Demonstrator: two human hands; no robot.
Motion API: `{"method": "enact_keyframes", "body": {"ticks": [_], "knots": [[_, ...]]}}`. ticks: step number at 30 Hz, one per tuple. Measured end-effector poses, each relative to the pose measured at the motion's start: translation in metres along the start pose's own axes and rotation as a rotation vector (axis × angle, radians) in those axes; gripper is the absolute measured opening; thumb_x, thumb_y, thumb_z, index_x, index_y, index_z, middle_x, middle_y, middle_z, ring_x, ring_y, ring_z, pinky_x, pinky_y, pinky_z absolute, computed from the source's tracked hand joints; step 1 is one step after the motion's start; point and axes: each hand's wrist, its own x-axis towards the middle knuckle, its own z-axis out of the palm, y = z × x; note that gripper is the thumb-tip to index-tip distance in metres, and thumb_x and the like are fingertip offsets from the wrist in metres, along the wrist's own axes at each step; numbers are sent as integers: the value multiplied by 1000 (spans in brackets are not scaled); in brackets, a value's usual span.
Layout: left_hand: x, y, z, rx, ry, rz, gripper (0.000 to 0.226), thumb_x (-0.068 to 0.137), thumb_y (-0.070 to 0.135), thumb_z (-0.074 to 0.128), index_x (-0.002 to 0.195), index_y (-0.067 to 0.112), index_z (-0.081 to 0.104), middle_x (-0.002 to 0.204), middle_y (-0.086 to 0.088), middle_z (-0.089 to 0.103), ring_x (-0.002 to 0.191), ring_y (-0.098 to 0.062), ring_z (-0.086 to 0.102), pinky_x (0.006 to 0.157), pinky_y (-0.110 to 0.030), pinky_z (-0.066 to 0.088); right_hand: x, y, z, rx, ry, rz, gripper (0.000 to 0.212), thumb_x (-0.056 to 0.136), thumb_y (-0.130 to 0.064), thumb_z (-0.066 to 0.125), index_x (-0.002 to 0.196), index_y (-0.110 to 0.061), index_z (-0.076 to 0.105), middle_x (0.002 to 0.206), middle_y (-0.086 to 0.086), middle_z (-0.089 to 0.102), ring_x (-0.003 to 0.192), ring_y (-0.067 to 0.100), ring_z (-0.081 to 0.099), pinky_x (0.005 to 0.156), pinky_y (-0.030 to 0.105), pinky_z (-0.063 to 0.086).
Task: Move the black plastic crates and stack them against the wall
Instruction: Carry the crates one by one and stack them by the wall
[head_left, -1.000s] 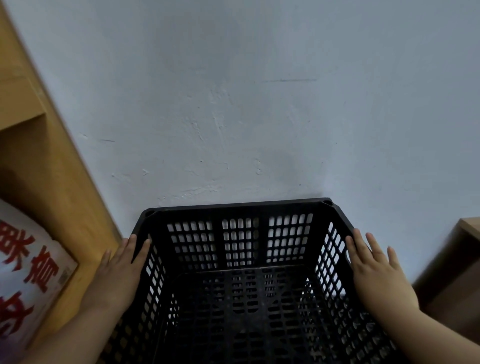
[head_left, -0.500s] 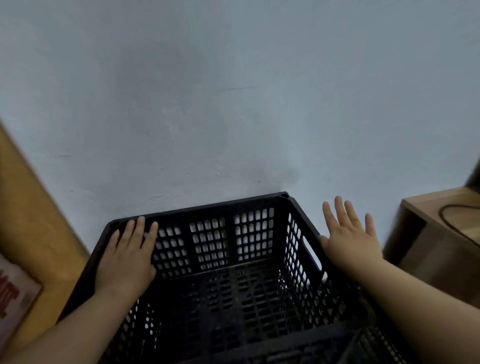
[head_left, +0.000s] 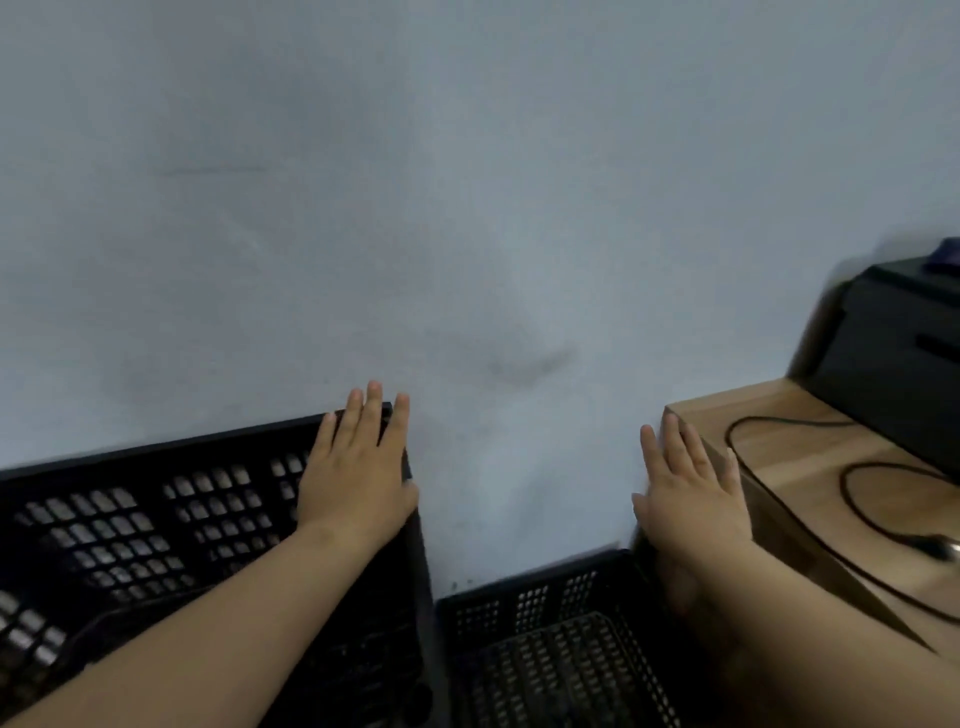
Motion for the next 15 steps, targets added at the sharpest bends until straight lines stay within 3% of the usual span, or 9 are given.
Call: {"method": "enact_keyframes", "body": {"ticks": [8,11,13,15], "knots": [[22,166,87,-107,-95,-56,80,90,32,43,147,20,-13,157,-8,-18,145,-23,-13,116,-39,-6,50,133,71,-87,-154,-98,75,94,-34,32,145,-22,-21,152,1,-30,141,17,-25,114,47,-12],[-1,192,147,-105,-111,-99,90,83,30,56,147,19,-6,154,-8,-15,145,-24,-4,114,-36,-9,61,157,120,-106,-249,-126,76,94,-31,32,143,-22,-25,151,2,-32,136,16,-30,114,47,-13],[-20,196,190,-72,-190,-121,94,78,27,62,144,17,-4,150,-8,-13,142,-19,-5,108,-34,-22,65,164,155,-110,-300,-141,76,94,-31,32,142,-22,-26,150,1,-33,137,16,-30,114,47,-13],[-39,196,237,-31,-308,-158,100,67,27,73,143,14,9,152,-11,4,140,-19,7,108,-33,-20,71,168,194,-125,-351,-158,77,94,-31,32,141,-23,-28,147,1,-36,139,17,-29,114,46,-13]]}}
